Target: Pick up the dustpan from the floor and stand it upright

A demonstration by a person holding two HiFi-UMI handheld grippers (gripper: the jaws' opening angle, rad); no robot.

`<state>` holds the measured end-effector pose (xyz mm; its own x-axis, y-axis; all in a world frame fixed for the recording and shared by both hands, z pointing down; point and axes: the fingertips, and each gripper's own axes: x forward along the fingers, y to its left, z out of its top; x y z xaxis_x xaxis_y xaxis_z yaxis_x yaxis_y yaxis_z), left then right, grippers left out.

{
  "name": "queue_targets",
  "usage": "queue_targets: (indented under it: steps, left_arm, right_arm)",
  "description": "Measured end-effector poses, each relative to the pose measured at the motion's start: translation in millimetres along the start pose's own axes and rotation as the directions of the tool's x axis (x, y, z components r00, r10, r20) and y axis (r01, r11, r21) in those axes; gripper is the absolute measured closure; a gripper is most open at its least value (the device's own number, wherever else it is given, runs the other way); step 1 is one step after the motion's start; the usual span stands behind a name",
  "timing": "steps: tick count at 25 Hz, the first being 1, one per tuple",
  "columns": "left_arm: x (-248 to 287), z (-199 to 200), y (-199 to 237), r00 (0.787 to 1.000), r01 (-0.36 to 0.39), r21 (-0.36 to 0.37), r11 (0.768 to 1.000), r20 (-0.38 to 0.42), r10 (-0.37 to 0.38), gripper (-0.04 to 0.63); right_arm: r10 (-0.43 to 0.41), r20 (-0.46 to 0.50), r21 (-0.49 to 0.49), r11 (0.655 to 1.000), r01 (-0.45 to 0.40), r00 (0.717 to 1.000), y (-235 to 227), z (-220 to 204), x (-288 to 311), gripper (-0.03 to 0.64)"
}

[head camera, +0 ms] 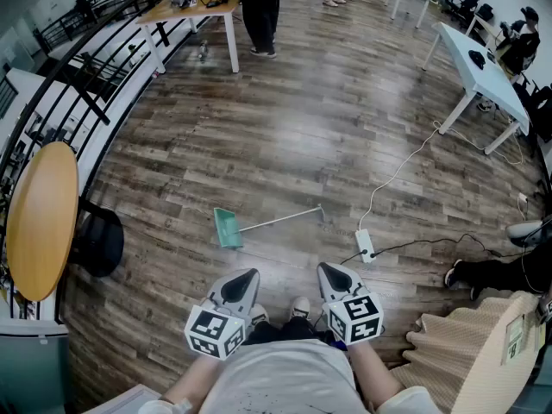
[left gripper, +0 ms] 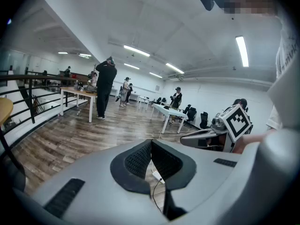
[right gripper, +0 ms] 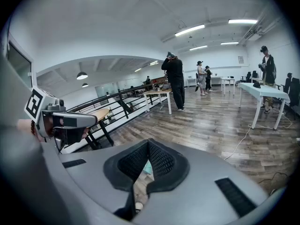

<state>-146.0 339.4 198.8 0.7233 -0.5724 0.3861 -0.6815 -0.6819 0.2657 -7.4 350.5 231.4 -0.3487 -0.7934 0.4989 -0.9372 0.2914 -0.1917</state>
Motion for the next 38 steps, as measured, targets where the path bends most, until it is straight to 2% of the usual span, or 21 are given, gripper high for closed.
queue_targets:
  steps: [15, 28, 38]
  left_arm:
    - [-12.4, 7.8, 21.4, 1.000, 0.014, 0.026, 1.000, 0.011, -0.014, 0.571]
    - [-43.9, 0.6, 52.1, 0.998, 0.066, 0.014, 0.998, 0.006, -0.066, 0.571]
    - [-26.4, -2.0, 69.4, 0.998, 0.060, 0.005, 0.998, 0.004, -0.060, 0.571]
  right_arm:
    - [-0.023, 0.002, 0.005, 1.000, 0.023, 1.000, 15.2, 8.3, 11.3, 0.591]
    - [-0.147, 0.062, 0.076, 0.987, 0.142, 0.987, 24.4, 18.8, 1.4, 0.591]
    - [-0.128, 0.063, 0.078, 0.989, 0.123, 0.990, 15.4, 22.2, 28.6, 0.591]
